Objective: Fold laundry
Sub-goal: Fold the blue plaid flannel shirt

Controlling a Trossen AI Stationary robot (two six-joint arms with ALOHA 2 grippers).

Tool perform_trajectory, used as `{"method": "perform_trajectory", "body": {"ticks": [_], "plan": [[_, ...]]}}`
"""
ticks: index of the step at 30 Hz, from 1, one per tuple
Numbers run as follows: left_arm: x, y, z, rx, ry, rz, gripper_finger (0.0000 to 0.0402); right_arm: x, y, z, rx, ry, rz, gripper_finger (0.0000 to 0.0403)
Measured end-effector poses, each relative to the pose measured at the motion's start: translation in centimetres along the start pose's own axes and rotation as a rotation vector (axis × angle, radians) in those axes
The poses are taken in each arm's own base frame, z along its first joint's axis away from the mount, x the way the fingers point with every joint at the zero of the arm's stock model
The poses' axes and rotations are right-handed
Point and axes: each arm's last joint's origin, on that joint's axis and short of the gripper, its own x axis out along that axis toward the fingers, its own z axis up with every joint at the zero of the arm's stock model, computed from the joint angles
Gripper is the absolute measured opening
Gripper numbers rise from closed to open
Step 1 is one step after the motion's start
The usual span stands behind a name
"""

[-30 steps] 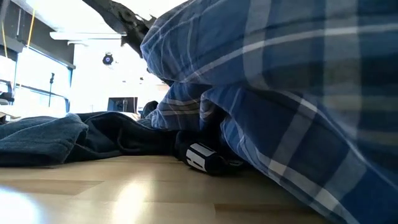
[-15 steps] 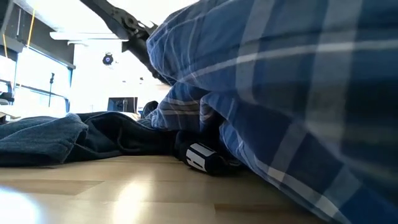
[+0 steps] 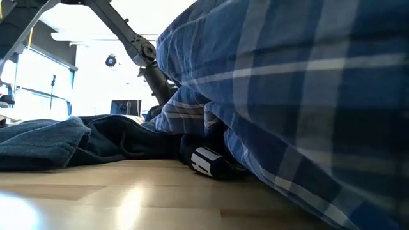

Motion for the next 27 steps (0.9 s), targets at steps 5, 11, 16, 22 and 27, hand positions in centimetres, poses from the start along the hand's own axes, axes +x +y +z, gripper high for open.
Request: {"method": "perform_trajectory", "body": {"ticks": [5,11,16,22,27], "plan": [[0.1,-0.6,1.0,0.075,-0.021,-0.002,0.0062,0.0,0.0,0.0,0.017,0.0,0.0,0.0],[-3.6,-0.6,2.4,0.06,-0.062,0.032,0.0004,0.0,0.0,0.0,0.018,0.0,0.0,0.0],[-10.0,0.2,3.3,0.049,-0.147,0.148,0.0001,0.0,-0.2,0.0,0.017,-0.006,-0.015,0.0],[-18.5,1.3,2.4,-0.051,-0.275,0.331,0.0,-0.2,-1.4,0.0,0.071,-0.044,-0.123,0.0],[-24.0,1.4,0.8,-0.111,-0.417,0.396,0.0,-0.8,-3.1,-0.8,0.168,-0.048,-0.275,0.0]]}}
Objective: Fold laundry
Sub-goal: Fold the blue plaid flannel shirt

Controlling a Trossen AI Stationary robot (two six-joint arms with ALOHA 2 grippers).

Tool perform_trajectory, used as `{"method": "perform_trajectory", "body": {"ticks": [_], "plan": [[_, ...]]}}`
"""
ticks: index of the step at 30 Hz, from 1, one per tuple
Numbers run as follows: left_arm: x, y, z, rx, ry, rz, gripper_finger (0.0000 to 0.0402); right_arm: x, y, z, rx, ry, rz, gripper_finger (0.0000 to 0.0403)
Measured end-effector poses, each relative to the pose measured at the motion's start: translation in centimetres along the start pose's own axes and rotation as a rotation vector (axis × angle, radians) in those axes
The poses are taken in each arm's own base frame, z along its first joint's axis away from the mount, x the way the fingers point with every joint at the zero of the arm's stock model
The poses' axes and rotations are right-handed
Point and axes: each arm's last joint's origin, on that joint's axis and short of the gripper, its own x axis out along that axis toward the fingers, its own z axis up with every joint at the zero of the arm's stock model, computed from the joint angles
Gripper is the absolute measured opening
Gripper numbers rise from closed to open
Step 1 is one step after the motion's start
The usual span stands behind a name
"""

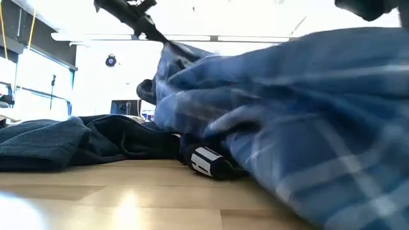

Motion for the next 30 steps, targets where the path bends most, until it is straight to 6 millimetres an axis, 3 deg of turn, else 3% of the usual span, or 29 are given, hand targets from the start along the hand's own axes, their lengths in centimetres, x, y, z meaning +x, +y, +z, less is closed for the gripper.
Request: {"method": "perform_trajectory", "body": {"ticks": [6,14,21,27,30], "plan": [[-3.9,2.2,-0.9,-0.109,-0.099,0.03,0.0,-0.2,-1.1,-0.8,-0.02,0.046,-0.082,0.0],[-5.9,4.6,-2.4,-0.243,-0.21,0.021,0.0,-0.4,-1.7,-1.6,-0.061,0.03,-0.062,0.0],[-6.4,5.6,-2.2,-0.282,-0.306,0.033,0.0,-0.3,-0.4,-1.4,-0.18,0.007,0.056,0.0],[-6.1,5.5,-2.4,-0.304,-0.289,0.019,0.0,-0.2,-1.5,-0.6,-0.146,0.052,-0.14,0.0],[-5.9,5.2,-2.1,-0.299,-0.296,0.003,0.0,-1.2,-2.0,-0.6,-0.127,0.059,-0.178,0.0]]}}
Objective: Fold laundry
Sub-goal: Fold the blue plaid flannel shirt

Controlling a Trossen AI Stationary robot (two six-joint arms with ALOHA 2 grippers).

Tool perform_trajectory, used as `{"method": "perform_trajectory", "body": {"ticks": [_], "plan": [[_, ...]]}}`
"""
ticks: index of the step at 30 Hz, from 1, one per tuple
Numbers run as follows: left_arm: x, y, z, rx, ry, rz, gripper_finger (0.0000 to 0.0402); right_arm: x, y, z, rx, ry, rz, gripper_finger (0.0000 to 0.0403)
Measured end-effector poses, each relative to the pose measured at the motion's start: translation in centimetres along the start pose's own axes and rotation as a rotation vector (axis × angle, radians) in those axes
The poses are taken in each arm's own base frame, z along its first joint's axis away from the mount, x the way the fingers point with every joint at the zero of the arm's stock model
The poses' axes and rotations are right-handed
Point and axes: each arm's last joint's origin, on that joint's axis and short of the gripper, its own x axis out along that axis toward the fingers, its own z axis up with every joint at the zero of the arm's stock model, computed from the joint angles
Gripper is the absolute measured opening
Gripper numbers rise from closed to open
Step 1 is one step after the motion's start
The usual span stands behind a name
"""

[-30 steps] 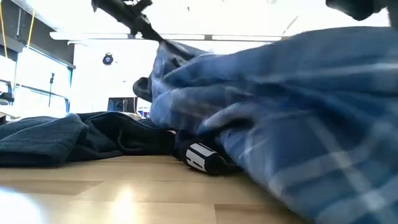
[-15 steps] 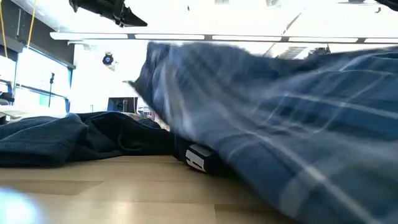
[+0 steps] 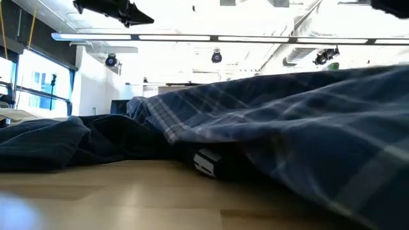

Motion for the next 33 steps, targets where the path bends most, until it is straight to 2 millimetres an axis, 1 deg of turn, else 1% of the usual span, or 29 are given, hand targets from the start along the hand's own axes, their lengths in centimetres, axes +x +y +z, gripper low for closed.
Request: {"method": "perform_trajectory", "body": {"ticks": [3,9,12,14,16,19,23,26,29,31,33], "plan": [[0.1,-0.2,0.1,0.002,-0.004,-0.01,0.0,-2.0,-0.3,0.3,-0.006,0.007,0.032,0.0],[0.3,-0.1,-0.1,-0.003,0.002,-0.013,0.0,-6.1,-1.2,1.4,-0.04,-0.094,0.131,0.0],[0.3,-0.1,-0.1,-0.003,0.002,-0.013,0.0,-7.1,-2.2,2.0,-0.052,-0.14,0.074,0.0],[0.4,-0.1,-0.2,-0.007,0.006,-0.014,0.0,-7.0,-2.9,2.2,-0.066,-0.175,0.01,0.0],[0.5,-0.1,-0.4,-0.02,0.02,-0.02,0.0,-6.3,-3.5,2.0,-0.099,-0.181,-0.025,0.0],[0.6,-0.2,-0.9,-0.047,0.049,-0.032,0.0,-3.9,-4.2,1.3,-0.118,-0.114,-0.025,0.0],[0.7,-0.4,-1.4,-0.076,0.093,-0.041,0.0,-0.6,-5.2,1.0,-0.06,-0.004,0.02,0.0],[1.1,-1.0,-1.6,-0.046,0.169,0.001,0.0,0.9,-6.0,1.2,-0.029,0.046,0.012,0.0008],[1.6,-1.7,-1.9,-0.045,0.271,0.082,0.0,1.0,-6.4,1.3,-0.008,0.054,-0.004,0.0036],[1.9,-2.3,-2.1,-0.053,0.334,0.098,0.0,0.1,-6.5,1.3,0.006,0.054,-0.005,0.0064],[2.2,-3.0,-2.5,-0.08,0.387,0.068,0.0004,-1.3,-6.6,1.3,0.023,0.037,0.001,0.0096]]}}
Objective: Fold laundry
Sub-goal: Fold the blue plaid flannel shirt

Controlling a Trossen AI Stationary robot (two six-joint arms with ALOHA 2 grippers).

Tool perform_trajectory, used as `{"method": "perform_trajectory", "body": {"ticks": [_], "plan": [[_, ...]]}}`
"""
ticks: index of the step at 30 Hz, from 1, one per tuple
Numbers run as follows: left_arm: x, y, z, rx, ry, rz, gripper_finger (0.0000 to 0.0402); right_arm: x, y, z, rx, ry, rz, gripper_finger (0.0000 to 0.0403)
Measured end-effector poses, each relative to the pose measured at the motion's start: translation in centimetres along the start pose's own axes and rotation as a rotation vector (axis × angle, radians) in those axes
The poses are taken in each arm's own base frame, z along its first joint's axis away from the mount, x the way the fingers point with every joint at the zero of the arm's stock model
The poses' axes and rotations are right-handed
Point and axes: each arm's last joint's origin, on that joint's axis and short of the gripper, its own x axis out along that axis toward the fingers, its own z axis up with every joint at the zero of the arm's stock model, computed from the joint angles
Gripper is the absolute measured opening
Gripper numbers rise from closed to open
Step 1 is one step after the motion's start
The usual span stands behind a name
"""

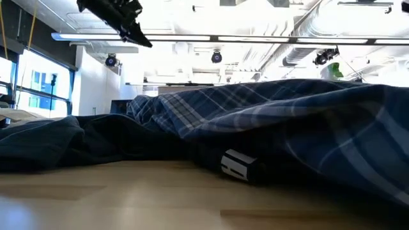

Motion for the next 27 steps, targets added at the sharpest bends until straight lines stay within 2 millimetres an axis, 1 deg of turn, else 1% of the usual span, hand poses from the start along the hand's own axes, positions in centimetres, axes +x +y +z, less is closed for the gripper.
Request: {"method": "perform_trajectory", "body": {"ticks": [2,5,7,9,11,13,15,18,20,22,24,27], "plan": [[0.6,-0.4,-0.5,-0.044,0.06,-0.033,0.0013,-1.7,-0.3,0.1,0.009,-0.019,0.0,0.0128],[2.1,-0.4,-1.8,-0.145,0.17,-0.077,0.0039,-4.7,-0.8,0.5,0.002,-0.023,0.004,0.0172],[3.6,-0.1,-2.8,-0.222,0.238,-0.101,0.0062,-6.4,-1.3,1.0,-0.005,-0.071,0.013,0.0193],[4.9,0.3,-3.8,-0.276,0.3,-0.115,0.0088,-7.8,-1.8,1.7,-0.008,-0.137,0.04,0.0206],[6.5,0.5,-4.7,-0.32,0.349,-0.128,0.0113,-8.8,-2.1,2.5,-0.008,-0.207,0.07,0.0211],[8.1,0.7,-5.7,-0.385,0.401,-0.137,0.0135,-9.4,-2.1,3.2,0.001,-0.269,0.106,0.0212],[9.5,0.8,-6.7,-0.447,0.459,-0.133,0.0153,-9.6,-2.1,3.8,0.011,-0.316,0.12,0.0211],[10.7,0.9,-8.3,-0.472,0.579,-0.097,0.017,-9.7,-1.8,4.2,0.008,-0.345,0.137,0.0205],[11.0,0.8,-9.1,-0.451,0.655,-0.079,0.0173,-9.6,-1.6,4.3,0.0,-0.345,0.144,0.02],[10.5,0.9,-9.5,-0.425,0.716,-0.056,0.0173,-9.5,-1.5,4.3,-0.003,-0.344,0.145,0.0196],[9.7,1.1,-9.5,-0.386,0.733,-0.032,0.017,-9.5,-1.5,4.3,-0.003,-0.343,0.147,0.0193],[8.1,1.7,-8.8,-0.339,0.701,0.004,0.0164,-9.5,-1.6,4.3,-0.006,-0.348,0.138,0.0189]]}}
